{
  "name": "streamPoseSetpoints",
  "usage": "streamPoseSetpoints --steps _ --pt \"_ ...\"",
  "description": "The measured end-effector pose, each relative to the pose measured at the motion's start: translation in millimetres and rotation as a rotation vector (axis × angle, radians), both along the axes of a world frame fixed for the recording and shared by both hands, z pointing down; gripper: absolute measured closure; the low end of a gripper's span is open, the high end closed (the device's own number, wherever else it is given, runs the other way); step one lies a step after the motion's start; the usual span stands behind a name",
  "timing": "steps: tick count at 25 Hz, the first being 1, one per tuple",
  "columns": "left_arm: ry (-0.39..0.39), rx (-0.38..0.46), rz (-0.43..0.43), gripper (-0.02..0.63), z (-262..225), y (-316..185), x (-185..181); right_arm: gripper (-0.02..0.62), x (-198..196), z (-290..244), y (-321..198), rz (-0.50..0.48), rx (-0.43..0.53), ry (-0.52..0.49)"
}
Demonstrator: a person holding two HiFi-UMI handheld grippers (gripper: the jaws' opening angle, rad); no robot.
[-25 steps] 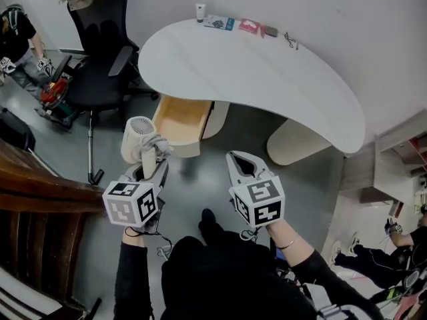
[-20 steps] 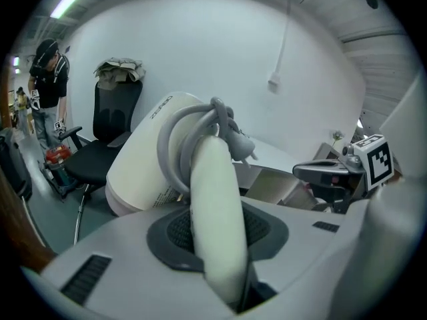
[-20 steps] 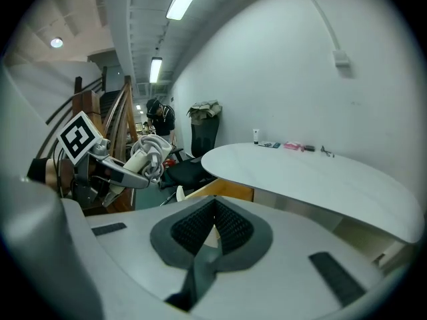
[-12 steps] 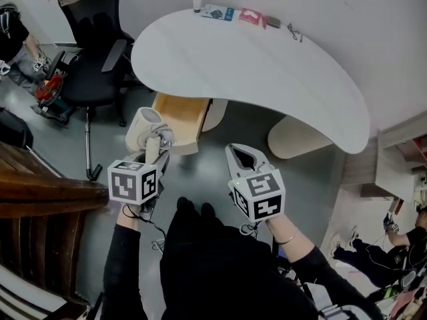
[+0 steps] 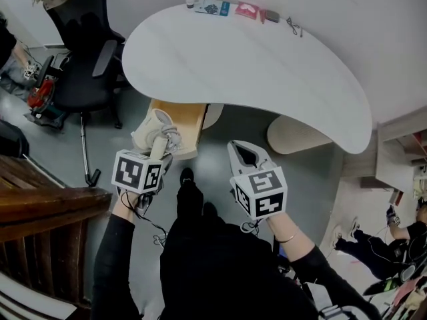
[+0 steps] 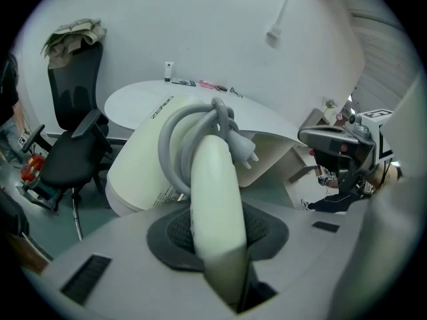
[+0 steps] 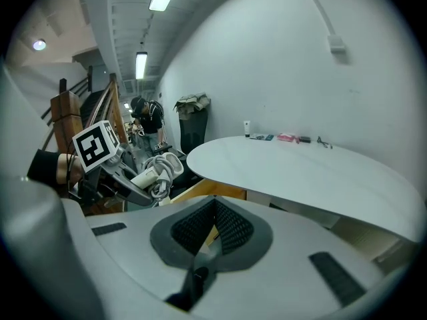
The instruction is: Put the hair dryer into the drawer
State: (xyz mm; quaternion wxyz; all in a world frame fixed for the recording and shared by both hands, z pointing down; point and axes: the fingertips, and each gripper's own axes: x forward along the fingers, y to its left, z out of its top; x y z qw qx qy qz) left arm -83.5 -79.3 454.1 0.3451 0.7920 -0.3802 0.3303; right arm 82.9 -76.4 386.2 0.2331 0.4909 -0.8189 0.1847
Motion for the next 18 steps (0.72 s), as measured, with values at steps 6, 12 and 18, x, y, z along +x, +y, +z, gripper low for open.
streamPoseSetpoints --steps 6,12,18 --pt "-0.027 -0.103 0.096 0.488 21.6 -16.0 -3.9 0.594 -15.4 11.7 -25.4 0.008 -0.038 0.012" --pt "-0.053 -0.206 0.204 0.488 43.0 -26.7 -8.3 0.594 -33.0 22.5 -48.3 0.025 -0.073 0.015" --pt "-0.084 -0.314 0.347 0.488 62.5 -33.6 -5.3 0.594 -37.5 30.9 -65.8 0.067 -0.105 0.019"
